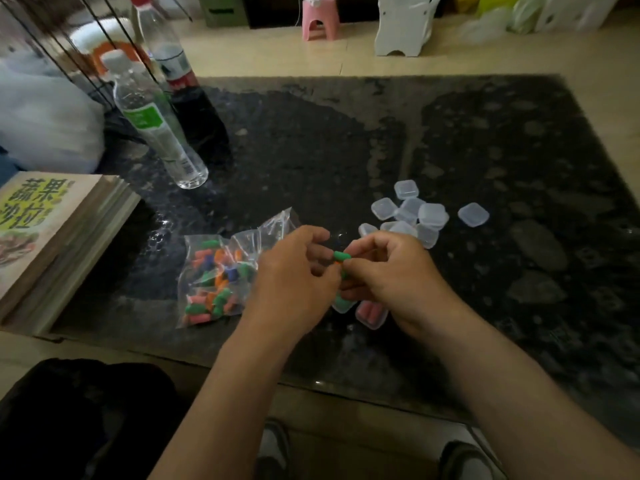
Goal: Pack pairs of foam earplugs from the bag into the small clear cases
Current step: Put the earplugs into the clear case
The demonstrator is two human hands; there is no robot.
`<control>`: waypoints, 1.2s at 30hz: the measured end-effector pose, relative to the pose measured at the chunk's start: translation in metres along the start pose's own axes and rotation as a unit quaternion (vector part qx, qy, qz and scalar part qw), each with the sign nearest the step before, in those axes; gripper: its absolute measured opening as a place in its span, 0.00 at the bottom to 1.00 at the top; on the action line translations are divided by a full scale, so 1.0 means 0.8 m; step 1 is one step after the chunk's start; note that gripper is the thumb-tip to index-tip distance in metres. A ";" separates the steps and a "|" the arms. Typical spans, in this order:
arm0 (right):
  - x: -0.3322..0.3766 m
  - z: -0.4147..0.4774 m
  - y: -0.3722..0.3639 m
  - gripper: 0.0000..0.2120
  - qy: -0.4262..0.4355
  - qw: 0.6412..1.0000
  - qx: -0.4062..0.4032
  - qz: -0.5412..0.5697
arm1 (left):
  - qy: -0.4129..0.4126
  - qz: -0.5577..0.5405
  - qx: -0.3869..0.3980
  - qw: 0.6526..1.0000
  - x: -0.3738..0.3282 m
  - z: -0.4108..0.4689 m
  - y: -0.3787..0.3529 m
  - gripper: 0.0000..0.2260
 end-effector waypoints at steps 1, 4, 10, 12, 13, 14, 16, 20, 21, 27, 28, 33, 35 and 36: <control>0.000 0.000 0.002 0.05 0.000 1.000 0.002 0.011 | 0.008 0.000 0.008 1.000 0.000 0.001 -0.002 0.19; 0.000 0.002 0.002 0.05 -0.006 1.000 0.009 0.025 | 0.021 -0.006 0.019 1.000 0.001 0.004 -0.006 0.19; -0.001 0.008 0.003 0.05 0.002 0.999 -0.028 0.040 | 0.012 0.057 -0.048 0.997 -0.001 0.007 0.007 0.11; 0.000 0.009 0.002 0.05 -0.001 0.999 -0.035 0.032 | -0.006 0.138 -0.061 0.989 0.000 0.007 0.013 0.08; 0.000 0.009 0.001 0.05 -0.002 0.999 -0.035 0.028 | -0.022 0.177 -0.070 0.981 0.001 0.007 0.016 0.04; 0.001 0.009 0.000 0.05 -0.002 0.999 -0.034 0.022 | -0.039 0.208 -0.084 0.974 0.001 0.007 0.019 0.01; 0.004 0.007 -0.002 0.05 0.000 0.999 -0.033 0.013 | -0.042 0.244 -0.104 0.963 0.004 0.008 0.025 0.04; 0.008 0.003 -0.003 0.05 0.004 0.999 -0.031 0.005 | -0.026 0.227 -0.097 0.969 0.011 0.010 0.029 0.08; 0.008 0.002 -0.002 0.05 0.005 0.999 -0.032 0.006 | -0.023 0.197 -0.095 0.976 0.011 0.009 0.028 0.09; 0.012 -0.005 0.007 0.05 0.014 0.999 -0.026 0.040 | 0.023 -0.047 -0.058 0.997 -0.004 0.006 0.018 0.05; 0.012 -0.006 0.009 0.05 0.017 0.999 -0.023 0.045 | 0.036 -0.089 -0.029 0.995 -0.008 0.003 0.013 0.06; 0.011 -0.013 0.022 0.04 0.035 0.997 -0.011 0.063 | 0.083 -0.227 -0.001 0.970 -0.023 -0.004 -0.010 0.01; 0.008 -0.016 0.030 0.04 0.039 0.998 -0.004 0.056 | 0.093 -0.247 -0.002 0.965 -0.027 -0.003 -0.018 0.02; 0.006 -0.016 0.035 0.05 0.040 0.998 -0.004 0.050 | 0.098 -0.259 -0.002 0.961 -0.029 -0.002 -0.021 0.03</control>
Point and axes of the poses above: each hand's wrist, its own z-axis towards the middle knuckle, its own y-axis out of the back of the hand, x = y × z, the point moved 2 cm from there along z, towards the middle knuckle, and after that the axes turned 4 degrees about -x, right-handed, at the moved point
